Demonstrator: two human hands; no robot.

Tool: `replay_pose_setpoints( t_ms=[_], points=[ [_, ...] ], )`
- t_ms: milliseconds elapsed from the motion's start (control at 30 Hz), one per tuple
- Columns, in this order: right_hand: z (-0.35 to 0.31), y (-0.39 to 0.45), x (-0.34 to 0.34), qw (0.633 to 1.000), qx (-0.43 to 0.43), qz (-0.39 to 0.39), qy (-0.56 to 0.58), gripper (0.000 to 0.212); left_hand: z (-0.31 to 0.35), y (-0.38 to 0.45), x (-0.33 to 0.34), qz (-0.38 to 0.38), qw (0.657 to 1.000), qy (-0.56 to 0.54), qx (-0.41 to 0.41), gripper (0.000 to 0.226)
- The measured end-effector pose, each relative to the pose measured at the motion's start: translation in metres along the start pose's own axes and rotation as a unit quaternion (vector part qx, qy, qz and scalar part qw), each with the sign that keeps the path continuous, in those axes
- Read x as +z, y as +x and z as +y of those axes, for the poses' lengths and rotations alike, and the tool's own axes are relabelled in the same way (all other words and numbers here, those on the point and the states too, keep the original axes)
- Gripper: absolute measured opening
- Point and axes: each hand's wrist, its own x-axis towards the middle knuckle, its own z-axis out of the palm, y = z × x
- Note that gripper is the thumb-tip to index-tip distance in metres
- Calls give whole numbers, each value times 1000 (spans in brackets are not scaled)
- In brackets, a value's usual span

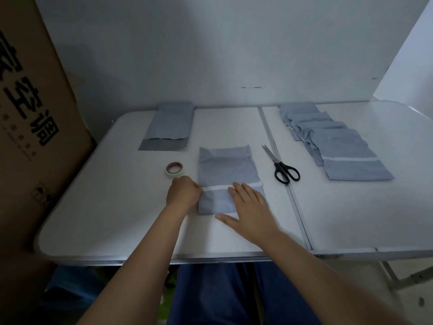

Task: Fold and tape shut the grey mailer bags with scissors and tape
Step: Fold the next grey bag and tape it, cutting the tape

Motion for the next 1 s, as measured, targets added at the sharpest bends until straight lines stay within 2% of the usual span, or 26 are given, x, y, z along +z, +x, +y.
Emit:
replay_pose_setpoints(
  t_ms=[100, 233, 400, 467, 567, 633, 767, 1000],
  points=[
    [2, 3, -3, 1000, -16, 15, -19, 105, 7, 0, -3, -11, 1000, 14, -11, 19],
    [6, 9, -2, 999, -35, 27, -13, 79, 14, -1, -4, -9, 996, 83, -14, 24],
    [8, 10, -8, 999, -41, 15, 16, 75, 26, -1, -10, -36, 992, 116, -13, 23],
    [10, 10, -12, 998, -29, 25, 57, 58, 28, -1, -12, -51, 992, 115, -10, 21],
    [21, 11, -22, 985, 49, 99, 133, 37, 28, -4, -12, -51, 992, 113, -2, 10],
    [31, 14, -30, 979, 115, 121, 116, 33, 28, -9, -11, -37, 993, 115, 1, 5],
    [47, 24, -42, 977, 202, 48, 39, 28, 25, -12, -7, 0, 993, 114, 7, 8],
    [48, 51, -45, 946, 293, -14, 140, 36, 18, -12, -2, 8, 998, 61, 6, 21]
  ],
)
